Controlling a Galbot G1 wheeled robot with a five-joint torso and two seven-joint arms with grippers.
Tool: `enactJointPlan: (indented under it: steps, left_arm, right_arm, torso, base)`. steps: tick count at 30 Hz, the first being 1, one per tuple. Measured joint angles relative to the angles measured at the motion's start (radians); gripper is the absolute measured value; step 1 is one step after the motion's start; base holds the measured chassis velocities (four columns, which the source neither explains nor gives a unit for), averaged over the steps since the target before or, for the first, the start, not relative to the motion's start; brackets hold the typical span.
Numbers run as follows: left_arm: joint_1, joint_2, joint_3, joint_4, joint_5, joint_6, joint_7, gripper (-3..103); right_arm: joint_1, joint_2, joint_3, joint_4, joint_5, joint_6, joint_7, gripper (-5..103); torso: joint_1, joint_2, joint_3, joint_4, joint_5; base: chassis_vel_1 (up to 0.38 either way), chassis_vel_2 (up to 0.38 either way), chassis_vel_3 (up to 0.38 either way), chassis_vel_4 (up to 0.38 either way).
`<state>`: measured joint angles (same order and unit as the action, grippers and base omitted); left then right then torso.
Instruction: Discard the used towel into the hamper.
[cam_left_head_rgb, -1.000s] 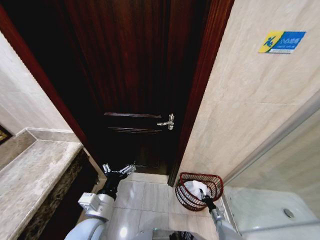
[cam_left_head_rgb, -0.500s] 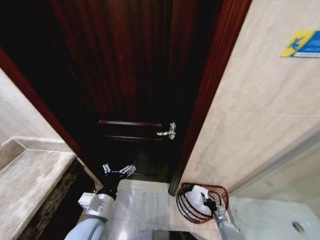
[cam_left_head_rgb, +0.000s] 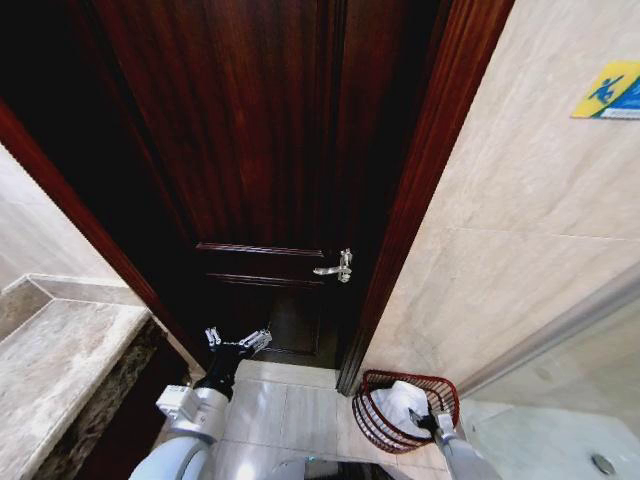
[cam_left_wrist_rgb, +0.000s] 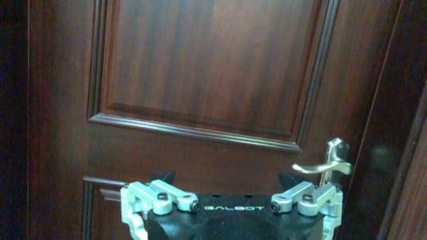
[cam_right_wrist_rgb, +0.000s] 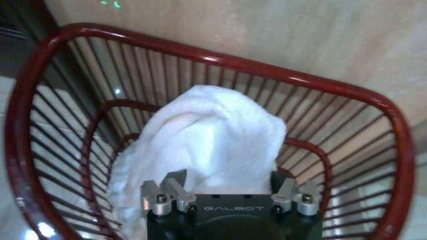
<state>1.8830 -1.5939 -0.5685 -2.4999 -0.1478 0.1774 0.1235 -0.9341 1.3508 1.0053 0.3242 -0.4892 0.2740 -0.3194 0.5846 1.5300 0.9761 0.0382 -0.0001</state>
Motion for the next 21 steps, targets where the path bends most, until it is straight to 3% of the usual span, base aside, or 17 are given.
enactJointPlan:
  steps: [2,3,5,7,8,16,19,21]
  left_arm:
    - [0.0,0.0,0.0,0.0,0.0,0.0,0.0,100]
    - [0.0,0.0,0.0,0.0,0.0,0.0,0.0,100]
    - [0.0,0.0,0.0,0.0,0.0,0.0,0.0,100]
    - [0.0,0.0,0.0,0.0,0.0,0.0,0.0,100]
    - [0.0,0.0,0.0,0.0,0.0,0.0,0.0,100]
    - [0.0,0.0,0.0,0.0,0.0,0.0,0.0,100]
    - [0.0,0.0,0.0,0.0,0.0,0.0,0.0,100]
    - [0.0,0.0,0.0,0.0,0.0,0.0,0.0,100]
  right_arm:
    - [0.003,0.005,0.001,-0.01,0.018,0.021,-0.022,86]
    - [0.007,0.012,0.001,-0.027,0.07,0.068,-0.089,91]
    - [0.008,0.015,0.001,-0.03,0.089,0.086,-0.117,91]
    - [0.003,0.048,0.0,-0.019,0.172,0.154,-0.248,99]
    - [0.002,0.057,0.0,-0.014,0.196,0.166,-0.263,100]
    - [-0.038,0.029,-0.007,0.012,0.35,0.182,-0.313,100]
    - [-0.058,0.019,-0.005,0.028,0.365,0.231,-0.309,100]
    - [-0.078,0.013,0.004,0.036,0.366,0.344,-0.258,100]
  torso:
    - [0.0,0.0,0.0,0.0001,0.0]
    - [0.0,0.0,0.0,0.0,0.0]
    - [0.0,0.0,0.0,0.0,-0.0001]
    - [0.0,0.0,0.0,0.0001,0.0007]
    - [0.0,0.0,0.0,0.0002,0.0004]
    - [0.0,0.0,0.0,0.0,-0.0005]
    - [0.0,0.0,0.0,0.0,0.0]
    - [0.0,0.0,0.0,0.0,0.0001]
  base:
    - [0.0,0.0,0.0,0.0]
    - [0.0,0.0,0.0,0.0]
    - [0.0,0.0,0.0,0.0]
    - [0.0,0.0,0.0,0.0]
    - [0.0,0.0,0.0,0.0]
    - [0.0,0.0,0.0,0.0]
    - [0.0,0.0,0.0,0.0]
    - [0.0,0.0,0.0,0.0]
